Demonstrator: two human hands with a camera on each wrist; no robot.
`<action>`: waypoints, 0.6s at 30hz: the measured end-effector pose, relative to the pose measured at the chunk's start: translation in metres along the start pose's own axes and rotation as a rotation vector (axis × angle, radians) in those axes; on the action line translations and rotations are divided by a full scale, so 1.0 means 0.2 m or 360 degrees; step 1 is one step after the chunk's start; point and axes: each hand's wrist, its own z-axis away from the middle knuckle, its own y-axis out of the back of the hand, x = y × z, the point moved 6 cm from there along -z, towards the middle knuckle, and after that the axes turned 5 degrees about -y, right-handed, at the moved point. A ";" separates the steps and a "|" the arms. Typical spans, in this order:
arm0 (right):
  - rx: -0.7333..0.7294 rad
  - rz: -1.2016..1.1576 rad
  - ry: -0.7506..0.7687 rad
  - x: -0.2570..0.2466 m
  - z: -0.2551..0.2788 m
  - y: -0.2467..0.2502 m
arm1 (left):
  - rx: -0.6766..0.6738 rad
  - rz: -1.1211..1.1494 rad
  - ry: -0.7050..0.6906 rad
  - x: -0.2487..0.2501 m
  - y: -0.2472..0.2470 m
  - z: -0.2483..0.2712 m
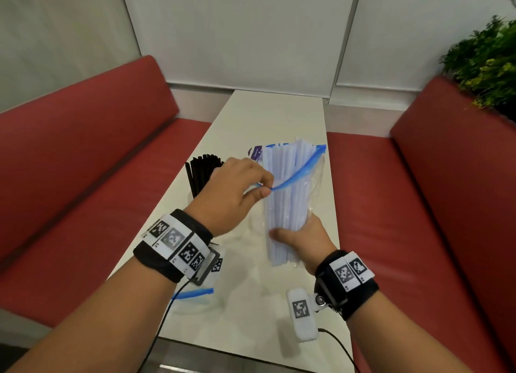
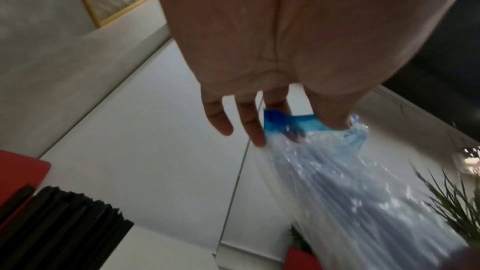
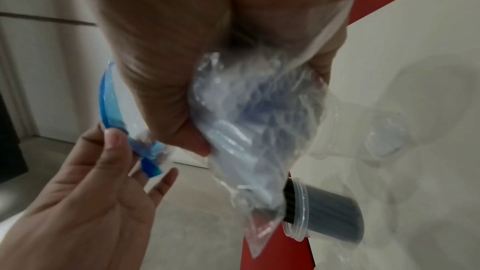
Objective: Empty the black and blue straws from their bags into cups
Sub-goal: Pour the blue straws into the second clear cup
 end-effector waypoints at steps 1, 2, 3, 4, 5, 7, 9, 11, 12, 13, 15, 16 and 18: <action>-0.0015 -0.0029 0.0007 -0.01 0.00 0.00 | -0.0102 -0.0035 0.0037 -0.01 -0.03 0.02; -0.0037 -0.0043 0.0021 -0.02 0.01 0.00 | -0.0152 -0.0046 0.0092 -0.03 -0.06 0.04; -0.0064 -0.0059 0.0038 -0.03 0.01 -0.01 | -0.0164 -0.0020 0.0154 -0.05 -0.07 0.06; -0.0089 -0.0077 0.0045 -0.03 0.02 -0.01 | -0.0164 0.0039 0.0225 -0.07 -0.07 0.08; -0.0120 -0.0099 0.0044 -0.03 0.02 -0.02 | -0.0175 0.0139 0.0306 -0.09 -0.07 0.10; -0.0197 -0.0130 0.0035 -0.02 0.03 -0.05 | -0.0161 0.0390 0.0480 -0.10 -0.07 0.13; -0.0275 -0.0147 0.0014 -0.01 0.04 -0.08 | -0.0022 0.0628 0.0656 -0.12 -0.08 0.15; -0.0363 -0.0140 0.0010 0.00 0.05 -0.12 | 0.0065 0.0876 0.0844 -0.14 -0.11 0.16; -0.0401 -0.0138 0.0009 0.00 0.06 -0.14 | 0.0070 0.0999 0.0910 -0.15 -0.13 0.17; -0.0427 -0.0137 0.0001 0.00 0.07 -0.15 | 0.0057 0.1096 0.0937 -0.16 -0.15 0.17; -0.0458 -0.0081 -0.0004 0.00 0.07 -0.17 | 0.0018 0.1231 0.0883 -0.16 -0.16 0.18; -0.0470 -0.0028 -0.0006 0.00 0.07 -0.17 | -0.0005 0.1299 0.0864 -0.16 -0.15 0.18; -0.0495 0.0053 0.0013 -0.02 0.08 -0.19 | -0.0058 0.1433 0.0889 -0.17 -0.14 0.19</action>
